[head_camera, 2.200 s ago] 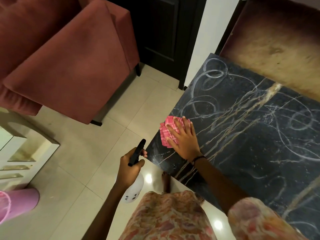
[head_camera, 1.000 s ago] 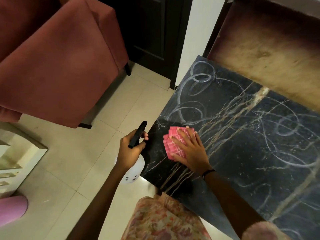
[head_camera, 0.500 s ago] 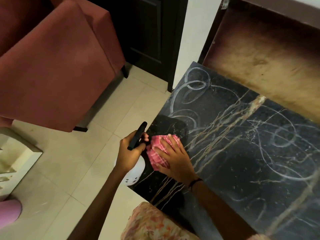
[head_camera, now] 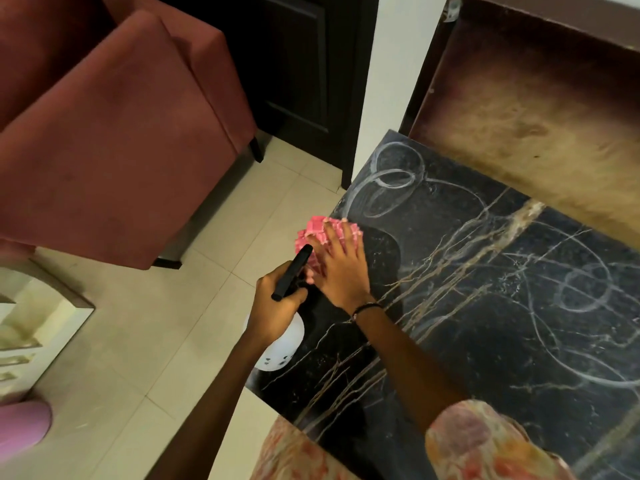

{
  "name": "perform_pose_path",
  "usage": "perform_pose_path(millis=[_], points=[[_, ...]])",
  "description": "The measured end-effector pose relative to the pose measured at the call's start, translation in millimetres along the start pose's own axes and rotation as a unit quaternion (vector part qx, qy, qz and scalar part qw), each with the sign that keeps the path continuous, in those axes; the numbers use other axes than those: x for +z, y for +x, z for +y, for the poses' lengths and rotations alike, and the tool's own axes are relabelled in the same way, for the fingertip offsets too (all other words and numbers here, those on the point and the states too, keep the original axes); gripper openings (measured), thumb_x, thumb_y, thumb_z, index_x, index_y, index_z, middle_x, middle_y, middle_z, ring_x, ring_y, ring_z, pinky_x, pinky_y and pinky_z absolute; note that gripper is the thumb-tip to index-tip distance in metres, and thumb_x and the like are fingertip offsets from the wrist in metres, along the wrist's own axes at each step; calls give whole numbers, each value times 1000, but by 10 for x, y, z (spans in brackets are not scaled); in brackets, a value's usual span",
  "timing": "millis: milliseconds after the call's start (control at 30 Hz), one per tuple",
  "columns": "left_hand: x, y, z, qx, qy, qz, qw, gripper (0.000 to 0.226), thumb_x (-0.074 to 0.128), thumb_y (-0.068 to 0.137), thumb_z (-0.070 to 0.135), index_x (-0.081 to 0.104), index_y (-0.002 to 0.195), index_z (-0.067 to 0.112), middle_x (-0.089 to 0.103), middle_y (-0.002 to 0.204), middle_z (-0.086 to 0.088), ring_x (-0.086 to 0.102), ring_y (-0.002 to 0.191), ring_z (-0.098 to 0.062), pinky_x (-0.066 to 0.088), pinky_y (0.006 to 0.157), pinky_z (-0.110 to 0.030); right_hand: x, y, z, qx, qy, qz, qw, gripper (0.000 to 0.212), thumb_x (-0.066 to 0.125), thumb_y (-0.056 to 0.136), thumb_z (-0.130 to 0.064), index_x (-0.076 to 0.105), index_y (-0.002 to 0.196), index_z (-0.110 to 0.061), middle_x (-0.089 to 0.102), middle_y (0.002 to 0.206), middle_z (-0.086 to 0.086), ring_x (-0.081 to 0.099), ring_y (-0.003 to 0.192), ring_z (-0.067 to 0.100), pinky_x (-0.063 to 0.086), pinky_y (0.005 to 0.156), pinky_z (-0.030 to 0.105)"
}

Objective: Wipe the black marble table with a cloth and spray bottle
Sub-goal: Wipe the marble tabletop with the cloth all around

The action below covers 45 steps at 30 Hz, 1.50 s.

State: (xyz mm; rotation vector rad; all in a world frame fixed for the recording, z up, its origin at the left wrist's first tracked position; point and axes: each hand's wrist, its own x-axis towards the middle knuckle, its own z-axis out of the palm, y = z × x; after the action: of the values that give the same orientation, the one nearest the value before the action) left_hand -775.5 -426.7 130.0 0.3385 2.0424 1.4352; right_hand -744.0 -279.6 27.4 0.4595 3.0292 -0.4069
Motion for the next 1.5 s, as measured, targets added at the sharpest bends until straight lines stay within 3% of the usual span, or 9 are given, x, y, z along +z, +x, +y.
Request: perform_pose_path(millis=[133, 267, 500, 667, 833, 1000, 1167, 1300, 1500], points=[[104, 42, 68, 3, -6, -5, 1000, 29, 55, 80, -15, 59, 81, 14, 59, 48, 14, 50, 41, -1, 36, 46, -9, 44, -472, 20, -103, 15, 12, 994, 65, 30, 92, -65, 34, 146, -29, 29, 155, 9, 11, 147, 34, 14, 116, 57], [146, 126, 110, 2, -12, -18, 1000, 23, 50, 78, -19, 61, 90, -3, 65, 70, 5, 54, 50, 1, 38, 49, -7, 10, -781, 590, -94, 3, 23, 995, 66, 40, 88, -66, 39, 143, -30, 34, 153, 7, 13, 145, 29, 20, 115, 56], [257, 320, 211, 30, -4, -25, 999, 26, 50, 68, -2, 64, 90, 2, 66, 86, -12, 56, 54, -1, 42, 51, -11, -215, 72, 904, 47, -19, 6, 999, 69, 27, 86, -68, 34, 145, -32, 29, 155, 10, 15, 144, 39, 13, 116, 60], [353, 467, 267, 38, -8, -19, 999, 22, 53, 71, -7, 63, 82, 9, 66, 68, 3, 50, 47, -2, 38, 50, -12, -172, 411, 486, -13, -3, 6, 1000, 80, -2, 87, -71, 34, 145, -29, 26, 156, 13, 11, 145, 42, 12, 114, 62], [456, 596, 318, 40, -11, -20, 999, 35, 51, 79, -18, 61, 79, 16, 59, 53, 15, 51, 45, 1, 37, 48, -7, -124, -118, 710, -128, -7, 30, 991, 65, 31, 91, -67, 40, 144, -29, 36, 152, 6, 18, 146, 31, 16, 117, 55], [544, 716, 387, 60, -13, -37, 997, 28, 48, 75, -19, 62, 90, -1, 65, 85, -13, 54, 52, 0, 39, 50, -9, -239, -137, 1417, -23, -20, 34, 999, 66, 25, 91, -68, 40, 143, -30, 31, 154, 6, 15, 145, 32, 22, 114, 59], [649, 881, 473, 88, -7, -39, 995, 22, 51, 70, -4, 63, 86, 4, 66, 83, -11, 53, 55, -3, 40, 51, -13, -349, 579, 1260, 52, -12, 28, 998, 68, 25, 88, -67, 41, 142, -30, 35, 153, 10, 23, 142, 41, 22, 112, 63], [713, 1032, 545, 87, -7, -32, 996, 37, 52, 75, -16, 63, 83, 18, 61, 56, 14, 52, 47, 0, 38, 50, -10, -304, 793, 944, -6, 15, 40, 999, 67, 16, 89, -64, 45, 138, -28, 34, 153, 11, 16, 144, 40, 15, 114, 63], [805, 1234, 652, 85, -22, -42, 995, 23, 57, 77, -5, 64, 88, 13, 63, 68, 8, 50, 49, -2, 37, 49, -9, -250, 257, 1325, -93, -10, 62, 994, 67, 20, 91, -69, 32, 144, -30, 34, 153, 7, 21, 144, 33, 20, 115, 56]])
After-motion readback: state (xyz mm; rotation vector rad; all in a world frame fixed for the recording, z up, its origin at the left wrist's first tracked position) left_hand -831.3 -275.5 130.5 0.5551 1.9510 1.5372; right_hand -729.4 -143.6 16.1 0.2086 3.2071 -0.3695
